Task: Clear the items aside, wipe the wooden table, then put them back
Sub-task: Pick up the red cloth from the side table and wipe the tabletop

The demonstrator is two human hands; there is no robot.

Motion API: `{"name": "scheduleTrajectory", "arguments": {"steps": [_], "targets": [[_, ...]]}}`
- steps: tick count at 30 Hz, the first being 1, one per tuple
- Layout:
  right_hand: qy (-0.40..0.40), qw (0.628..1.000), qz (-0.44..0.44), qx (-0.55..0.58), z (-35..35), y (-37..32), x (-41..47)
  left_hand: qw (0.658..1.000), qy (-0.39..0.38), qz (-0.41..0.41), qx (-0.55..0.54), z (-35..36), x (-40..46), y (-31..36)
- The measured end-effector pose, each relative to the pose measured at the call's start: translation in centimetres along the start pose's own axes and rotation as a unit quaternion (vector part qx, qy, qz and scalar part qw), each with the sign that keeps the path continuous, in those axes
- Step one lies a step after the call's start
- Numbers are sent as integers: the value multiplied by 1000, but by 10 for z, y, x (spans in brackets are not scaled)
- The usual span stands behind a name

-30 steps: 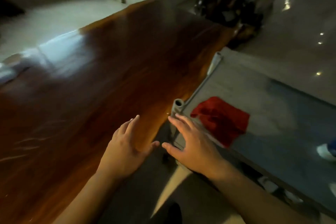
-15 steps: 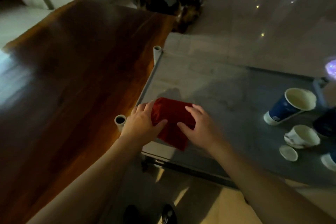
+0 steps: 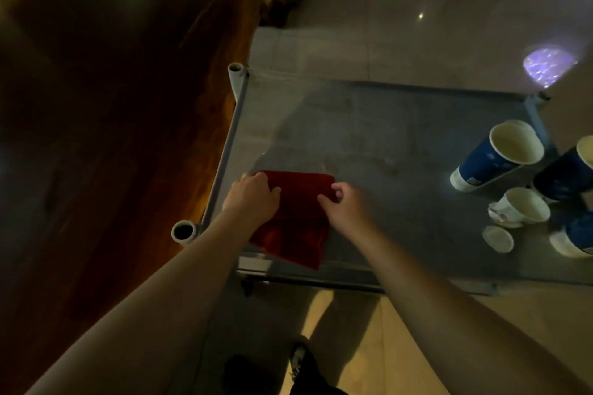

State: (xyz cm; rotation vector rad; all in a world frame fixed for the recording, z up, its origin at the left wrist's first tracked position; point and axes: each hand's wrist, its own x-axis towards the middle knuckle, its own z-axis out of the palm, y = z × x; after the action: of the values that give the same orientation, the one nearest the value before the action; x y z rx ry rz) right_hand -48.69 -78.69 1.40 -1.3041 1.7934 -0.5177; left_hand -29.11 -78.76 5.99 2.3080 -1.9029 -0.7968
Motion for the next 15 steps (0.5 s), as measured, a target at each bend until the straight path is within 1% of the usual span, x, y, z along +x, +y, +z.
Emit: {"name": "scheduleTrajectory", "arguments": {"steps": [5, 8, 12, 15], "targets": [[54, 998, 38, 5, 7, 1, 4, 992, 11, -96, -85, 1, 5, 6], [65, 996, 61, -3, 8, -5, 6, 982, 5, -144, -122, 2, 11, 5], [62, 995, 73, -21, 12, -10, 7, 981, -40, -140, -128, 3, 16, 1], [36, 995, 93, -14, 15, -13, 8, 980, -53, -129, -140, 6, 12, 1]]}}
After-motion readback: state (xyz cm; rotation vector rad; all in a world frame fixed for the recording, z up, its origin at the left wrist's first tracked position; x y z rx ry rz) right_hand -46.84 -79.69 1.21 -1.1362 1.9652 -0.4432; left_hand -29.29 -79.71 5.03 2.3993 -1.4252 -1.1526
